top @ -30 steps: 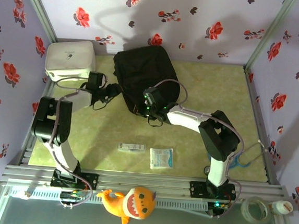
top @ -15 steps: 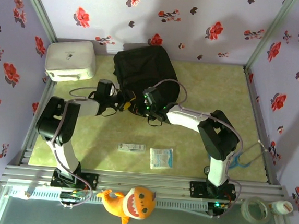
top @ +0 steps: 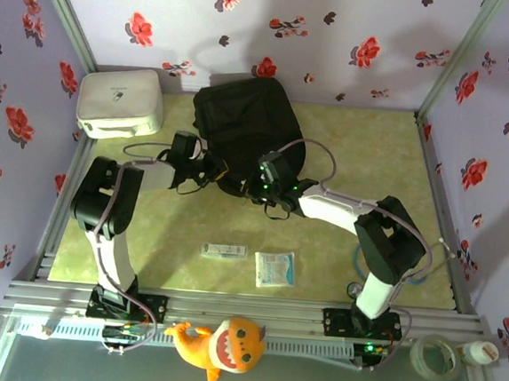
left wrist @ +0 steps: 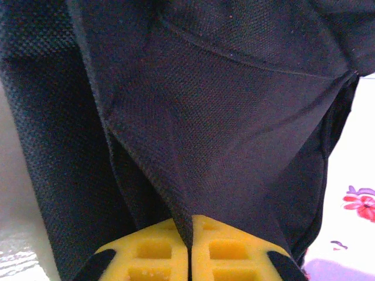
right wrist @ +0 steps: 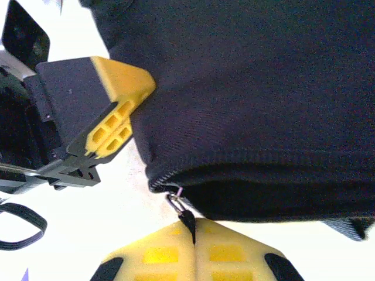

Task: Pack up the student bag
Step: Zip the student bag at the top-center of the table.

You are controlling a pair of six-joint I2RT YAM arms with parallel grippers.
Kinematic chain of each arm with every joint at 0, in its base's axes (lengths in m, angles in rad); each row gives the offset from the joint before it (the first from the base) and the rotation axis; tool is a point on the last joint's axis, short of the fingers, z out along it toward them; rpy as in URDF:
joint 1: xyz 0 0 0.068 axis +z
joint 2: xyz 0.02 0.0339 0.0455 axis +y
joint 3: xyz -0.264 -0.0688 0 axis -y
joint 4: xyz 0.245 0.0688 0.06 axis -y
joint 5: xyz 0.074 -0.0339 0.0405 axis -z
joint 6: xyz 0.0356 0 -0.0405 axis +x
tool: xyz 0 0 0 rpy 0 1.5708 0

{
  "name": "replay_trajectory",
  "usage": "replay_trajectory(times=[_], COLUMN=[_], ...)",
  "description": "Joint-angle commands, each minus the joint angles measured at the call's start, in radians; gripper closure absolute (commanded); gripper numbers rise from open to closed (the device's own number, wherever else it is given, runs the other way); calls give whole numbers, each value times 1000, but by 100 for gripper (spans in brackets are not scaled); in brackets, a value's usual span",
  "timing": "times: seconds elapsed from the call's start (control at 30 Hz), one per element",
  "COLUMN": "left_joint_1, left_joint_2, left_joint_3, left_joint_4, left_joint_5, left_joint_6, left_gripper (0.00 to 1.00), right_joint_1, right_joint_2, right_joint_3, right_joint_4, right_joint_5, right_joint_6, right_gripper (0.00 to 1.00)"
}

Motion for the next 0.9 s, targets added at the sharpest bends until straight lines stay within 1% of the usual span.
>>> replay_trajectory(times=[0.0,0.17,0.33,0.57,0.63,0.77,0.87], left_joint_1=[10,11,12,15,20,43,70], left_joint_2=[35,63,77,52,22,-75,-164], left_joint_3=[25,35,39,53,53,36,-11], left_joint_4=[-96,-117,-126,-154,-164,-199,-214], left_joint_5=[-88,-94,-93,-90,-87,-89,-95], left_joint_6=[93,116,131,164,170,179,169], left_gripper=[95,96,96,94,90,75,61], right_joint_1=[-30,-53,-64,-88,-89,-75,-46], right_joint_2=[-51,-69,-108,-134,-126,-74,-13], right_joint_3=[-34,-48,-66,-86,-80,-24,71], right_joint_4=[-72,-118,-172,-220,-213,-142,-144], right_joint_5=[60,90,155,211,200,88,53], right_joint_6=[20,31,34,50,40,-15,-64], right_gripper=[100,100,100,100,100,100,100])
